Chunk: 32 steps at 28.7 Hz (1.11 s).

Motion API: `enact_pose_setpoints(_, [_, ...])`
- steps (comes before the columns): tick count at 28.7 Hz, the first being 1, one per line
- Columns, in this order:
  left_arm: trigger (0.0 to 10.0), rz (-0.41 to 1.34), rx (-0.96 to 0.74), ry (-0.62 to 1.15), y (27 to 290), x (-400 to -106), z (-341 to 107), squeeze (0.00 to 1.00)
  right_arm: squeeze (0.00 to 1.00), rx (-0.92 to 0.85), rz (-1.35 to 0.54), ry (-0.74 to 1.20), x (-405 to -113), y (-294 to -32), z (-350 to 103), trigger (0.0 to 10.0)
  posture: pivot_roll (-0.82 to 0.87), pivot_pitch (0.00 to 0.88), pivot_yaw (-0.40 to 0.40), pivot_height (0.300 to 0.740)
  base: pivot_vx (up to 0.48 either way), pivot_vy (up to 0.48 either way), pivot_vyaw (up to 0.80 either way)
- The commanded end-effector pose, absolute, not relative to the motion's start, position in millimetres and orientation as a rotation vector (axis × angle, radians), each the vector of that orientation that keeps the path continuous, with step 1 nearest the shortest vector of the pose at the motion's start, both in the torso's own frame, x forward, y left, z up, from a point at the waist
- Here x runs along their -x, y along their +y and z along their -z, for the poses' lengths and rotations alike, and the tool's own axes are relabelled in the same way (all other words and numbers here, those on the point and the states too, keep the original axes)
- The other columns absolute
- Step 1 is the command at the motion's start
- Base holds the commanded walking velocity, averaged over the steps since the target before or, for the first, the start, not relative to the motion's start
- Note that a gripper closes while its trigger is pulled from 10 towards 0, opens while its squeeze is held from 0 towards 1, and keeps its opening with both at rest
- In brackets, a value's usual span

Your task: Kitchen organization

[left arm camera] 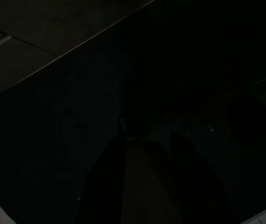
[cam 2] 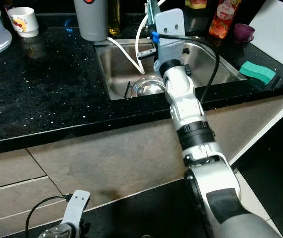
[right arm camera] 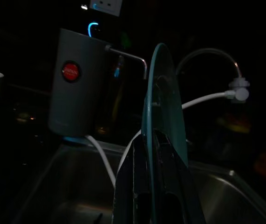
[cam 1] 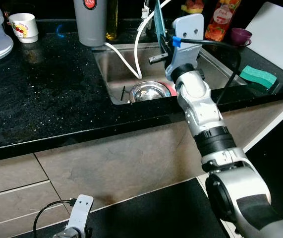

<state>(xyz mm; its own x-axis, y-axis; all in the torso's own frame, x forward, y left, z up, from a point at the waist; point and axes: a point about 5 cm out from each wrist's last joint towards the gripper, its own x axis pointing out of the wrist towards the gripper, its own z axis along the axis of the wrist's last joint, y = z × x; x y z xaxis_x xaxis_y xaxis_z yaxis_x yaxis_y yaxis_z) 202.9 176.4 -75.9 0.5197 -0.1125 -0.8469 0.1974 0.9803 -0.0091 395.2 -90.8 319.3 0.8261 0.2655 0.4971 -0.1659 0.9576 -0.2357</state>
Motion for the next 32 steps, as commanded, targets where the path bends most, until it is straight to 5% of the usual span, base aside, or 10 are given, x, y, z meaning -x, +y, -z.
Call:
enact_pose_setpoints(1, [10.0, 0.184, -0.077, 1.021, 174, -196, 80, 0.00, 0.00, 0.197, -0.205, -0.568, -398, -96, -324, 10.0, 0.04, 0.099, -0.094, 0.740, 0.000, 0.000, 0.00])
enact_pose_setpoints(32, [10.0, 0.187, -0.058, 0.997, 183, -179, 85, 0.00, 0.00, 0.423, -0.125, -0.335, -424, -96, -300, 10.0, 0.11, 0.317, -0.072, 0.740, 0.000, 0.000, 0.00])
